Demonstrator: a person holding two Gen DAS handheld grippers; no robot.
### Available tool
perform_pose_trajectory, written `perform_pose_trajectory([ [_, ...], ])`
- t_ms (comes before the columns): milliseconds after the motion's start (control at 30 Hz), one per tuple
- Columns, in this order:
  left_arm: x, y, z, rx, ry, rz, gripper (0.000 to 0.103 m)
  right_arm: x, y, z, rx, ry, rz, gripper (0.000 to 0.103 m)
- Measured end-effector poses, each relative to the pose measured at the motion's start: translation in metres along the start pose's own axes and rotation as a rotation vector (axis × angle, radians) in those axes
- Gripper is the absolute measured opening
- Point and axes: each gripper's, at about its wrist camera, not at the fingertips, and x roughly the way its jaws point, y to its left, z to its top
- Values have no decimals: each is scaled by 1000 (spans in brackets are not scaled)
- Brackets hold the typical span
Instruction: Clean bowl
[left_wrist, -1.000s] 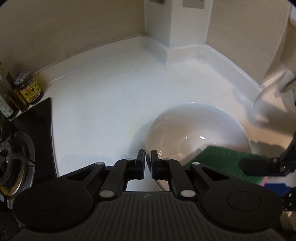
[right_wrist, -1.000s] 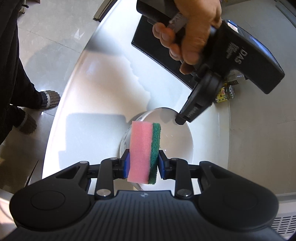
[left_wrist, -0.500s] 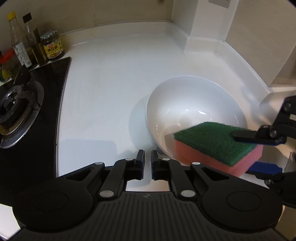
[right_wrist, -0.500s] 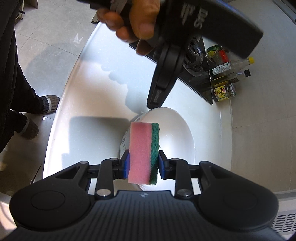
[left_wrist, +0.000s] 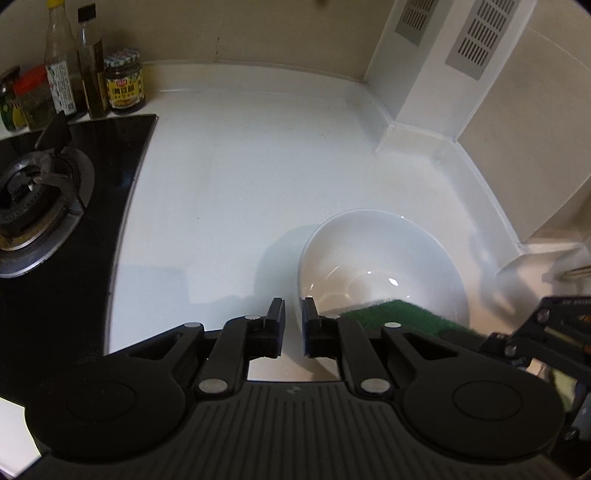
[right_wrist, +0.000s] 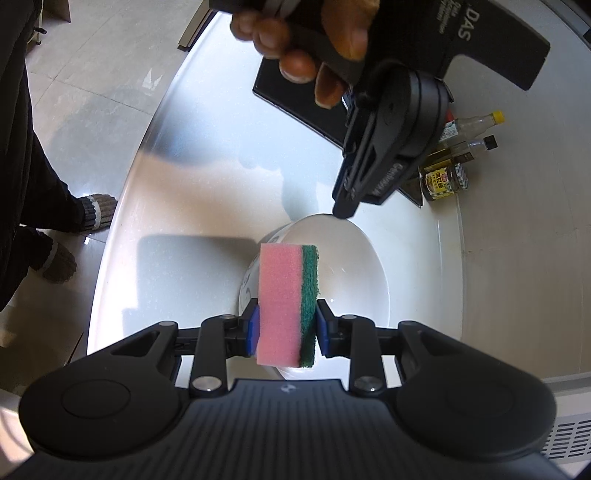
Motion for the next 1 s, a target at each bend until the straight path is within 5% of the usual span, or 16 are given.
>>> perform_pose_trajectory([
  [233,22,-14,1,65,78,35,15,0,1,2,13,7,3,26],
  [600,46,-31,36,314,109,61,9,1,-5,-1,-75,47,38,26],
  [1000,17,-32,1,144,66,92,10,3,-6,-3,-35,40,31,26],
])
